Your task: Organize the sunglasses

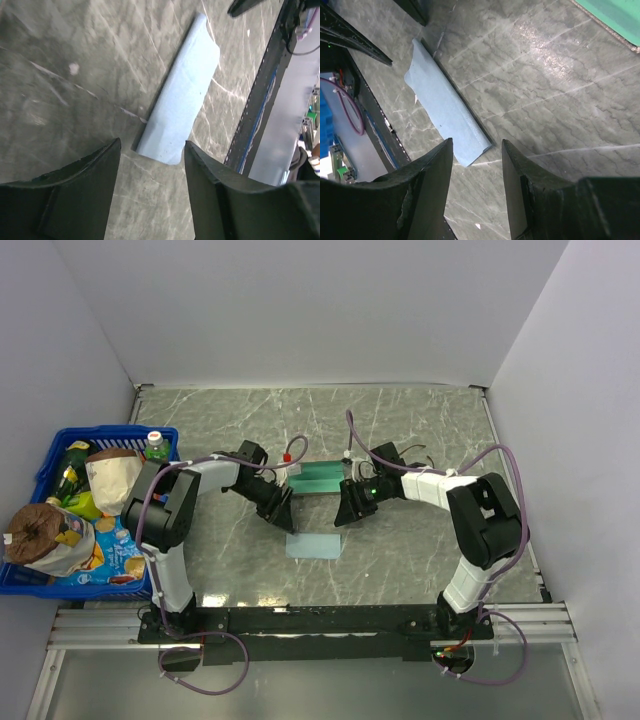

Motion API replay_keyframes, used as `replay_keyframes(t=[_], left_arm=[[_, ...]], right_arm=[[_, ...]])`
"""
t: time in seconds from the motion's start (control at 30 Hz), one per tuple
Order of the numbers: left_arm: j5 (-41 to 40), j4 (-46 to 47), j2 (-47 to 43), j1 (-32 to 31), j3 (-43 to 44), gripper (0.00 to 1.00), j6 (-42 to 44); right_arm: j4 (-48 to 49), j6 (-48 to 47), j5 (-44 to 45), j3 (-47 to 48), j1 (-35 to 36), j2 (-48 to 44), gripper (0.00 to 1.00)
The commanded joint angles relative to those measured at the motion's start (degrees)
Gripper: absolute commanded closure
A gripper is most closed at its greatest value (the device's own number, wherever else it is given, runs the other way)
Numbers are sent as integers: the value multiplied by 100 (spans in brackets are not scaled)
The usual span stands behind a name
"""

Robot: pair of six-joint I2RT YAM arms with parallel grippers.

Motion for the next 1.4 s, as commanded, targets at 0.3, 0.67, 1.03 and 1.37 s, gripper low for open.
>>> replay_keyframes(t=[0.3, 0.67, 1.03, 1.37], left_arm=[[-129, -500, 195, -8, 10, 43, 493], [20, -552, 397, 1, 168, 46, 449], [-6, -570, 380, -17, 98, 56, 458], [-50, -412, 397, -17, 80, 62, 256]], right_arm=[[54, 36, -130, 172, -2, 32, 50], [63, 36, -192, 172, -2, 76, 52], [54, 88, -96, 181, 16, 155, 53], [28, 132, -7, 234, 95, 242, 55]])
